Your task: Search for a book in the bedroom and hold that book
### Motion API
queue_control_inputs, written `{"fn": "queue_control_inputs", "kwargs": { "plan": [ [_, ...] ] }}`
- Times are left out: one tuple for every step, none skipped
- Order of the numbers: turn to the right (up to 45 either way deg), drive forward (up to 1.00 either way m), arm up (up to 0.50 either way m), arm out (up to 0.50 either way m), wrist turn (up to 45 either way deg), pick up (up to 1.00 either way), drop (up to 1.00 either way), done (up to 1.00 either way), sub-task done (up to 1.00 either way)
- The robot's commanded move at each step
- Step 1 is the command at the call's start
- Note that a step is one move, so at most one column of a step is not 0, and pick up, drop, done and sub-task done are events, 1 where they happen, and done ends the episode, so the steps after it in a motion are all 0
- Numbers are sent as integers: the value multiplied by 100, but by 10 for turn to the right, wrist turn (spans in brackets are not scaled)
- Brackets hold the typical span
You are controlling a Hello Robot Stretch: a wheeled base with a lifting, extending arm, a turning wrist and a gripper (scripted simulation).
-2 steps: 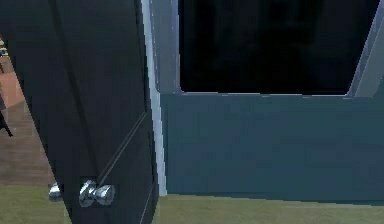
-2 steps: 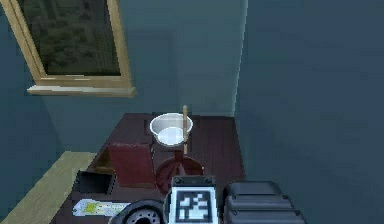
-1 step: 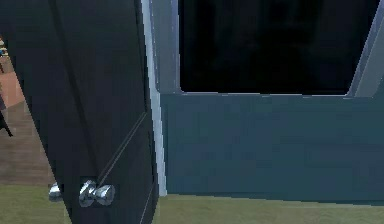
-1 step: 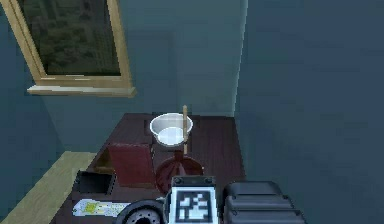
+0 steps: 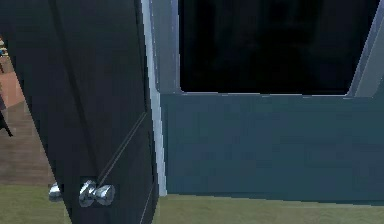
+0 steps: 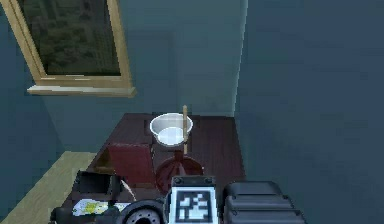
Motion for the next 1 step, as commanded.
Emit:
{"fn": "queue_control_inputs", "kwargs": {
  "plan": [
    [0, 0, 0, 0, 420, 0, 0, 0, 0]
  ]
}}
